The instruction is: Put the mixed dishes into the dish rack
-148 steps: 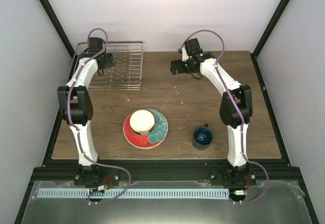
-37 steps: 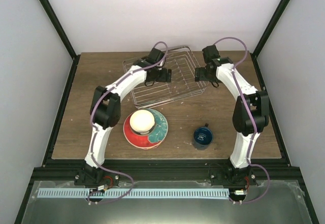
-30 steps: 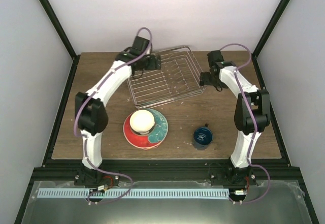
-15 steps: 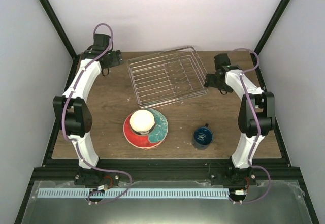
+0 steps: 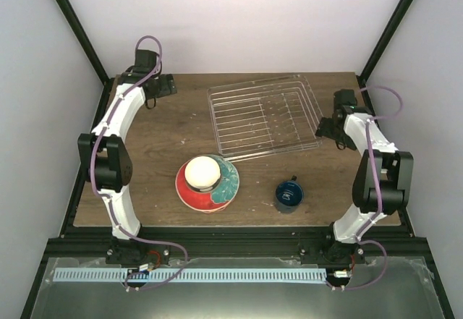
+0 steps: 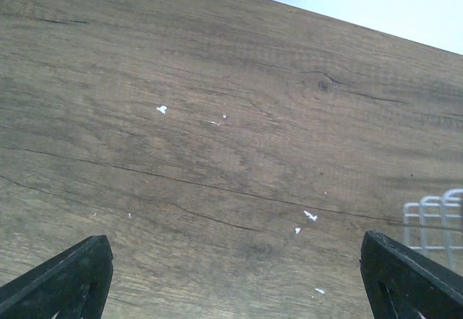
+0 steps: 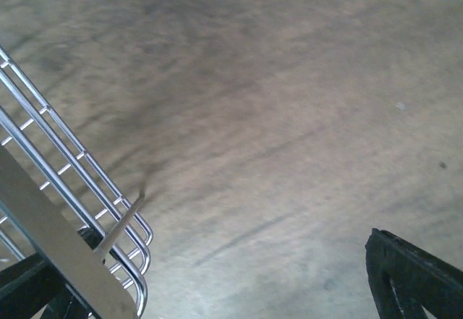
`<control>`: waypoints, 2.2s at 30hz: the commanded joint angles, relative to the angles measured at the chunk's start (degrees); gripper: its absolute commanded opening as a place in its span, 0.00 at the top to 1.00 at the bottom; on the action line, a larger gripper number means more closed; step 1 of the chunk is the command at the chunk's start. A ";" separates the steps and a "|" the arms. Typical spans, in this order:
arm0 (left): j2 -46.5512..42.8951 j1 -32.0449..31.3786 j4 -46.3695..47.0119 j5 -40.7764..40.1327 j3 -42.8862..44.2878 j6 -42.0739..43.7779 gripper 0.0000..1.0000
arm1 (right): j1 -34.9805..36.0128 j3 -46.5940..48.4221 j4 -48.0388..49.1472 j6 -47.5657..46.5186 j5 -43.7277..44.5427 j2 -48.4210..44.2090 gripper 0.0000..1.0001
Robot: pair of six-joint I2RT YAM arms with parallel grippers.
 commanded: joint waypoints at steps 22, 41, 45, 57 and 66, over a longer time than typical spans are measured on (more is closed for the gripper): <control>1.37 0.11 -0.07 0.43 1.55 -0.13 0.06 | -14.19 -11.91 -7.68 0.75 2.41 -10.85 0.00; 2.30 0.10 0.12 1.22 4.16 0.18 0.07 | -15.16 -14.15 -12.55 4.32 -3.33 -14.73 0.00; 2.83 0.10 0.48 1.95 4.22 -0.20 0.07 | -15.16 -13.47 -12.61 4.44 -2.95 -15.89 0.00; 2.74 -0.06 1.19 2.57 4.14 -0.13 0.07 | -15.10 1.34 -9.07 -2.51 -11.05 -20.76 0.00; -3.08 -3.15 3.76 0.97 -2.11 3.91 0.07 | -13.31 16.42 -8.09 -6.84 -12.76 -14.81 0.00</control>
